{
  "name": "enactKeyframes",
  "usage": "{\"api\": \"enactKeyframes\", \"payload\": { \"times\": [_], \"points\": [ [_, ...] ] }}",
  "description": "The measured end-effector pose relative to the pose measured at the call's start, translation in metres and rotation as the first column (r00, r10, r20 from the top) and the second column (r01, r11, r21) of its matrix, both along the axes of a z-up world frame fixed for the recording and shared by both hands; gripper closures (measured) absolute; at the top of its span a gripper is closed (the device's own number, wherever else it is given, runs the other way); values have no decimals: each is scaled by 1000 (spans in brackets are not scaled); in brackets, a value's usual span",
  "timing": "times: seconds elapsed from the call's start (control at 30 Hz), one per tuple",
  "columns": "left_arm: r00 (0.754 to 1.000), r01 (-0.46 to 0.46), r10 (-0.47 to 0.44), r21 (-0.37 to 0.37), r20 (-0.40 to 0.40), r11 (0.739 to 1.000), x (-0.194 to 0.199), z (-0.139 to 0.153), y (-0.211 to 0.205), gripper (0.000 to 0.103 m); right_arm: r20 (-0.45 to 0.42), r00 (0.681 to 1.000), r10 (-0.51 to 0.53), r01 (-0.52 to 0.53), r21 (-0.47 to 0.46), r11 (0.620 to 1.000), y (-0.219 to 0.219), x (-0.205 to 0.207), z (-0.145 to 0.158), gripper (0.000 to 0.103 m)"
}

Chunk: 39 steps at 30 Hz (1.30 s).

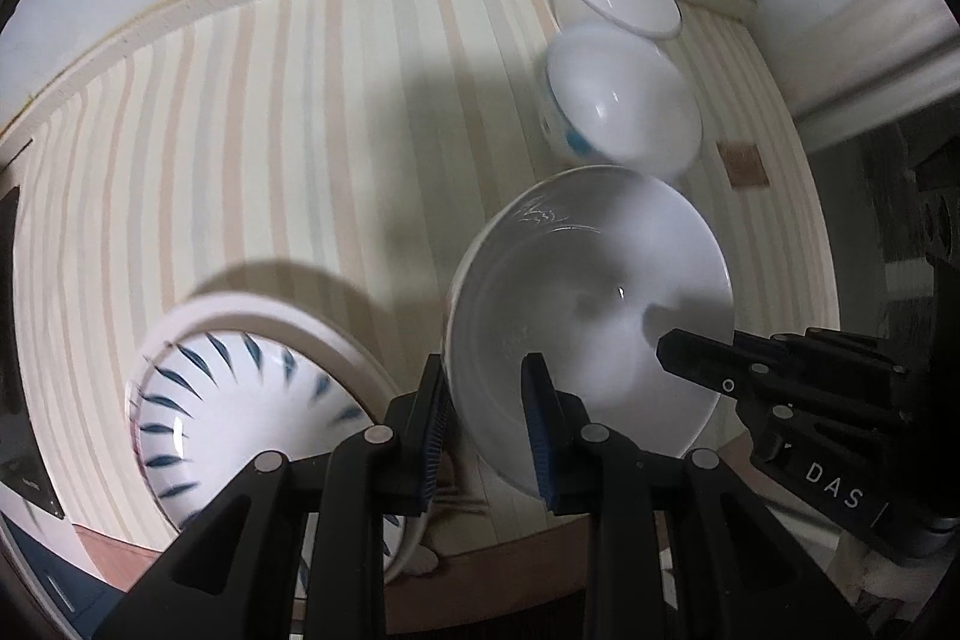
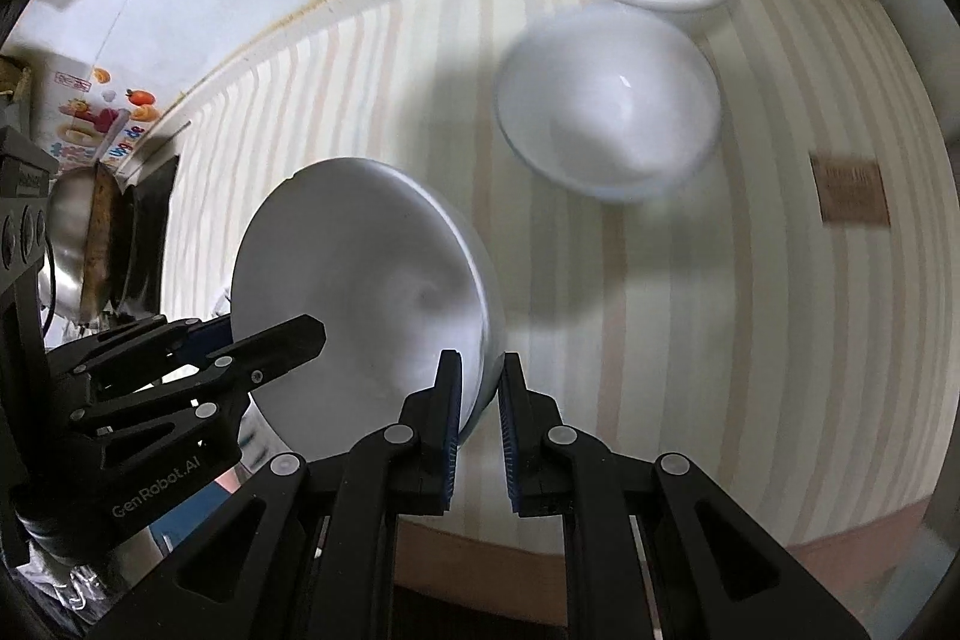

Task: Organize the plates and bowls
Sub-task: 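Carry the plain white bowl with both grippers beside the plate stack, then lower the white bowl onto the counter and open both grippers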

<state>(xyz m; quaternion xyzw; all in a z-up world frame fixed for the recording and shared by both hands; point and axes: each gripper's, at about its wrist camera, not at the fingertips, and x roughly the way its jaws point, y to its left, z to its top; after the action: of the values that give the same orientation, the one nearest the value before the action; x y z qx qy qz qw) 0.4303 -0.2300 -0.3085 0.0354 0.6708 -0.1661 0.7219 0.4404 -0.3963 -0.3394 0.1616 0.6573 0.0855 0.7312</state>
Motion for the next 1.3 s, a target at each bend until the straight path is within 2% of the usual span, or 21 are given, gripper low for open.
{"api": "enactKeyframes", "payload": {
  "times": [0.23, 0.53, 1.07, 1.13, 1.23, 1.3],
  "points": [
    [998, 33, -32, 13, -48, 999, -22, -22, -7, 81, -56, 998, -28, 27, -8, 1000, -10, -37, -30, 89],
    [995, 65, -62, 35, -75, 997, -34, -41, -16, 81, -106, 993, -56, 56, 0, 998, -22, -58, -58, 89],
    [989, 91, -84, 56, -123, 994, -36, -65, -27, 81, -152, 987, -53, 52, -7, 999, -9, -56, -75, 88],
    [989, 80, -71, 66, -130, 995, -35, -61, -25, 81, -164, 985, -56, 59, 10, 998, -8, -54, -75, 86],
    [995, 77, -71, 89, -69, 993, -32, -37, -18, 80, -177, 983, -40, 43, 14, 999, -11, -51, -70, 86],
    [997, 69, -66, 77, -37, 995, -24, -18, -15, 80, -168, 985, -43, 48, 26, 998, -17, -50, -61, 86]
  ]
}}
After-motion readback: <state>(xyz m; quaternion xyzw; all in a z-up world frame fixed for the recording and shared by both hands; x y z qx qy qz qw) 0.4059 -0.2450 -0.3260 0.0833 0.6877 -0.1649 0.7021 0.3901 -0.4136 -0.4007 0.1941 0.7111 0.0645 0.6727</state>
